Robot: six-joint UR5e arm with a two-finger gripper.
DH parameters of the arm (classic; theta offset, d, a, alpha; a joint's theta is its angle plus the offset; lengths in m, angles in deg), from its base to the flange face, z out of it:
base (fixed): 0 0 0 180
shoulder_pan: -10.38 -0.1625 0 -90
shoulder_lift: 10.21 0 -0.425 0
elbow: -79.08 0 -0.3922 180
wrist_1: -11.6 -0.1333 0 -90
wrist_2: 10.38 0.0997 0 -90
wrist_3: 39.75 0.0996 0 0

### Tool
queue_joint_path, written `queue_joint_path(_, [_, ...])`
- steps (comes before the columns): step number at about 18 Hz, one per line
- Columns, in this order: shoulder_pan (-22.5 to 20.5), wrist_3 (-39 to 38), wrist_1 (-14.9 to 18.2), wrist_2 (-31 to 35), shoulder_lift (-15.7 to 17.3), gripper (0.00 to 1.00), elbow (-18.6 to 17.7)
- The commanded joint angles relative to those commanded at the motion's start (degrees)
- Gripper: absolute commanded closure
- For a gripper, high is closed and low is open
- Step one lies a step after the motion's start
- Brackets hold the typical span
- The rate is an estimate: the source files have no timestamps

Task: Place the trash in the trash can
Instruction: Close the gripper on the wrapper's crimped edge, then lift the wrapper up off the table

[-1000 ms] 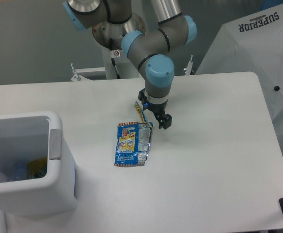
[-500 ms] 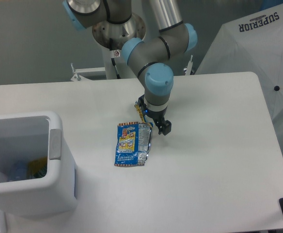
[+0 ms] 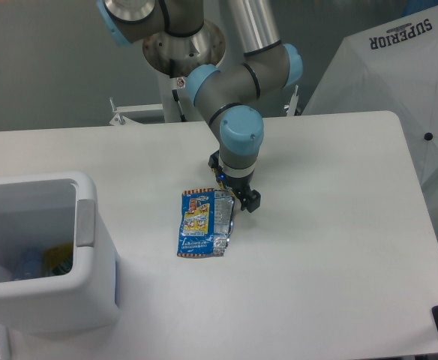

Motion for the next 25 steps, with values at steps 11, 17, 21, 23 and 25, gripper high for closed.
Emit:
queue_joint_path(11, [-0.1, -0.2, 0.1, 1.1, 0.4, 0.38, 0.0])
queue_joint_path(17, [0.0, -0.6, 0.1, 1.2, 0.6, 0.92, -0.4])
queue_joint_path(21, [-0.2, -0.5, 0.3, 1.2, 0.6, 1.0, -0.4])
queue_joint_path(23, [-0.2, -0.5, 0.4, 1.3, 0.8, 1.0, -0.4])
queue_joint_path(25, [-0.3, -0.5, 0.8, 1.3, 1.4, 1.0, -0.4])
